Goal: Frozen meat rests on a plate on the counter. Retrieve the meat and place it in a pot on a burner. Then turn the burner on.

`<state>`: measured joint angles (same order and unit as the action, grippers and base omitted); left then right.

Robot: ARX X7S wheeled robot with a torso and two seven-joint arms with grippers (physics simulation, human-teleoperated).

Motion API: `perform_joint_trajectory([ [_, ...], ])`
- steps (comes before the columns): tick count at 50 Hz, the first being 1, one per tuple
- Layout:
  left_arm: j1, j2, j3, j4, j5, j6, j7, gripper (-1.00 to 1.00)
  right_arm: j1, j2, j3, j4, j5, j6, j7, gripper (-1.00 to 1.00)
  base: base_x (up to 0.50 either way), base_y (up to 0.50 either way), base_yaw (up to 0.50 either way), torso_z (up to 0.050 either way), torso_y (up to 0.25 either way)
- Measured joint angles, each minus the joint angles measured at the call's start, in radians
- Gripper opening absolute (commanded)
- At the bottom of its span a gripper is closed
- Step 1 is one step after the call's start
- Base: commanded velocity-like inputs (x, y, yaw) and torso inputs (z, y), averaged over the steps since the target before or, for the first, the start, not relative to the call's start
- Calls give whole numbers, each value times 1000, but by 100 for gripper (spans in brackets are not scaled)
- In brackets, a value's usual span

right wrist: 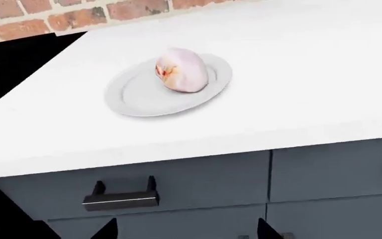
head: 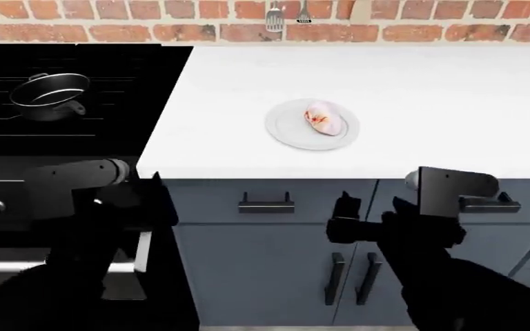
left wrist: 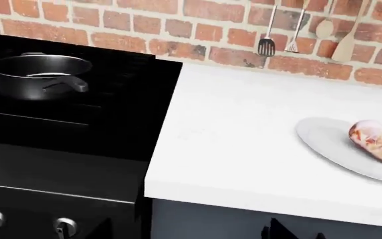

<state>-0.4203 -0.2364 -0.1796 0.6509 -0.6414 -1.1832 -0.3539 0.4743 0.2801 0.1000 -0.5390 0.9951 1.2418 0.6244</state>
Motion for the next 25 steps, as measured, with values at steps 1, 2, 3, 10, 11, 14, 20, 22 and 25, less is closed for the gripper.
perform_joint_trajectory([
  [1,-28,-11,-16,9,-58,-36,-37,100,36,12,5,10,63,28,42,100,102,0,0,0,0],
  [2,-56,-21,-30,16,-117,-69,-74,100,70,24,8,20,121,53,81,100,449,-24,0,0,0],
  [3,-82,-33,-43,23,-173,-99,-110,100,103,36,9,29,177,76,117,100,500,-66,0,0,0],
  [10,-233,-109,-95,44,-481,-230,-310,100,297,100,-15,94,459,181,293,100,500,-64,0,0,0],
  [11,-249,-118,-99,45,-513,-241,-332,100,318,107,-20,102,487,189,310,100,500,-74,0,0,0],
  [14,-293,-143,-104,47,-597,-267,-388,100,372,124,-39,122,560,210,354,100,500,-72,0,0,0],
  [20,-352,-179,-105,47,-721,-293,-470,100,450,151,-74,150,670,227,423,100,500,-74,0,0,0],
  [22,-366,-189,-105,47,-755,-296,-493,100,468,158,-85,155,698,228,440,100,500,-74,0,0,0],
  [25,-382,-203,-104,48,-796,-298,-521,100,488,167,-99,159,731,228,461,100,500,-73,0,0,0],
])
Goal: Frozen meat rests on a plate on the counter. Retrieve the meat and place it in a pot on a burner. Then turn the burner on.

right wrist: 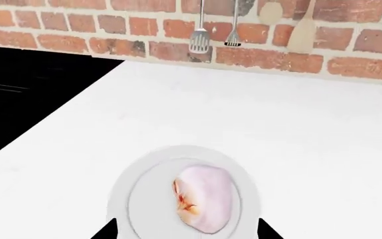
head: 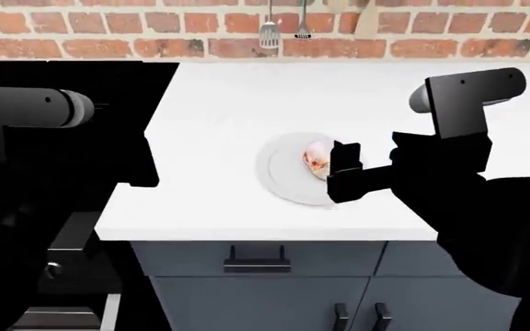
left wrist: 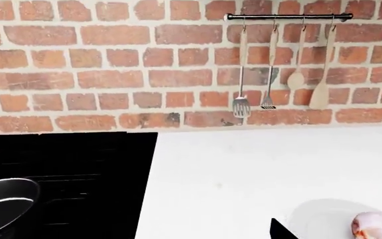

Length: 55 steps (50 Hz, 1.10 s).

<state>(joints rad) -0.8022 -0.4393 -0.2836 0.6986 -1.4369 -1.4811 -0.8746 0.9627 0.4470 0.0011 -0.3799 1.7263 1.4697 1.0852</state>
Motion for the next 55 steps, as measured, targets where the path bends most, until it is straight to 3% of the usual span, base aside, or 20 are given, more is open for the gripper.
perform_joint_trajectory([
  [13,-28,-40,11,9,-88,14,-56,100,44,25,-43,0,69,-14,38,100,500,-72,0,0,1],
  [21,-20,-52,20,14,-77,34,-37,100,65,29,-72,16,66,-20,39,100,29,0,0,0,0],
  [44,66,-68,97,39,155,155,157,100,160,55,-295,243,253,-35,136,100,0,0,0,0,0],
  [55,103,-75,135,36,242,212,220,100,192,57,-357,305,258,-26,125,100,0,0,0,0,0],
])
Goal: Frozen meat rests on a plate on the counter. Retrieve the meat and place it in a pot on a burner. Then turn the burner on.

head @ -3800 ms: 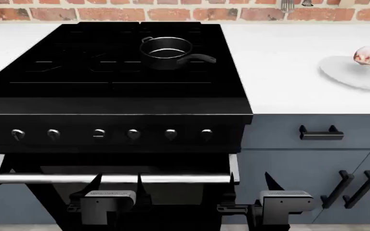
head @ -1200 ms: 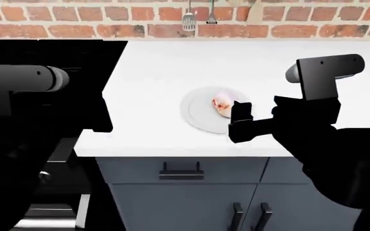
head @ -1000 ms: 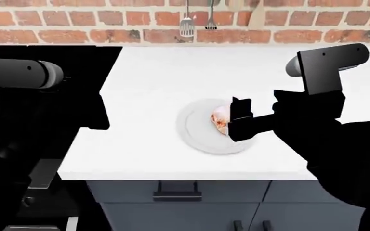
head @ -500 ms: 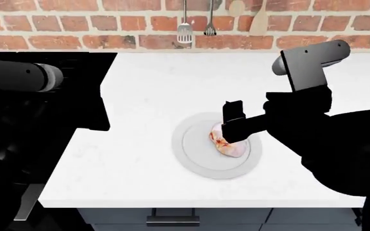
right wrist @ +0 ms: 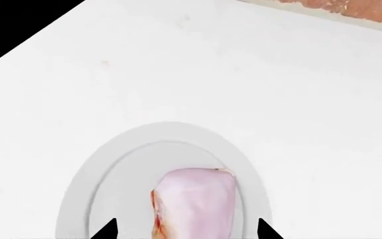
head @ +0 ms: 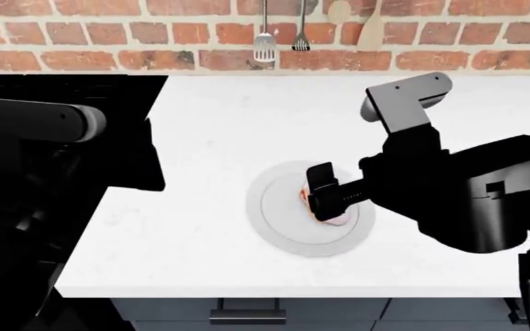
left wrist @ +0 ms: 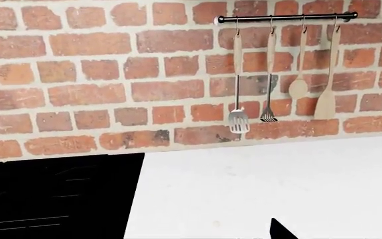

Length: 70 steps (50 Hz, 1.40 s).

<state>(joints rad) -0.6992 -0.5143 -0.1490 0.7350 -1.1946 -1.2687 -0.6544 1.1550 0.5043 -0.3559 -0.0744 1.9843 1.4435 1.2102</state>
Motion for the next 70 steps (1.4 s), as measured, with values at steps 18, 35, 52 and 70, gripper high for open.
perform_joint_trajectory([
  [18,53,-5,59,15,105,92,75,100,18,7,-58,44,-278,26,-285,100,0,0,0,0,0],
  [35,81,-5,81,28,134,143,109,100,13,30,-150,48,-443,16,-520,100,0,0,0,0,0],
  [52,81,-5,104,26,145,156,111,100,18,52,-223,53,-558,-41,-679,100,0,0,0,0,0],
  [70,71,-1,135,21,148,153,100,100,4,59,-258,86,-617,-107,-773,100,0,0,0,0,0],
])
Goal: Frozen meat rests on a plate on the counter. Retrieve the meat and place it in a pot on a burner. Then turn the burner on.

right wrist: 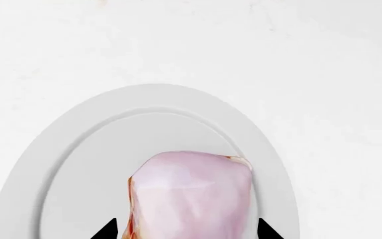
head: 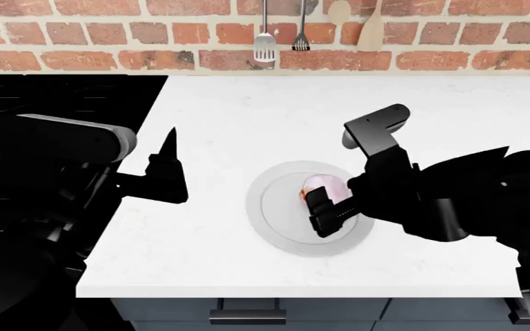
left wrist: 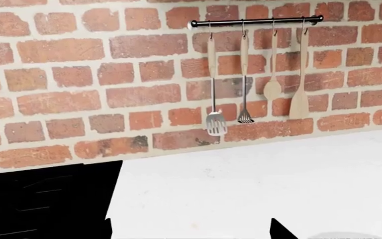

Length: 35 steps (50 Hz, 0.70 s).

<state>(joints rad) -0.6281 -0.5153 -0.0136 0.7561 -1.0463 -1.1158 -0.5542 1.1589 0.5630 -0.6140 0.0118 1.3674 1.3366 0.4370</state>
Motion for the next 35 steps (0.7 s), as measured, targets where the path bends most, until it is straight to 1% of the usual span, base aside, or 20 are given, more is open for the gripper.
perform_joint_trajectory([
  [35,-14,6,45,-21,11,9,-12,100,-17,-1,-51,57,-55,-66,-97,100,0,0,0,0,0],
])
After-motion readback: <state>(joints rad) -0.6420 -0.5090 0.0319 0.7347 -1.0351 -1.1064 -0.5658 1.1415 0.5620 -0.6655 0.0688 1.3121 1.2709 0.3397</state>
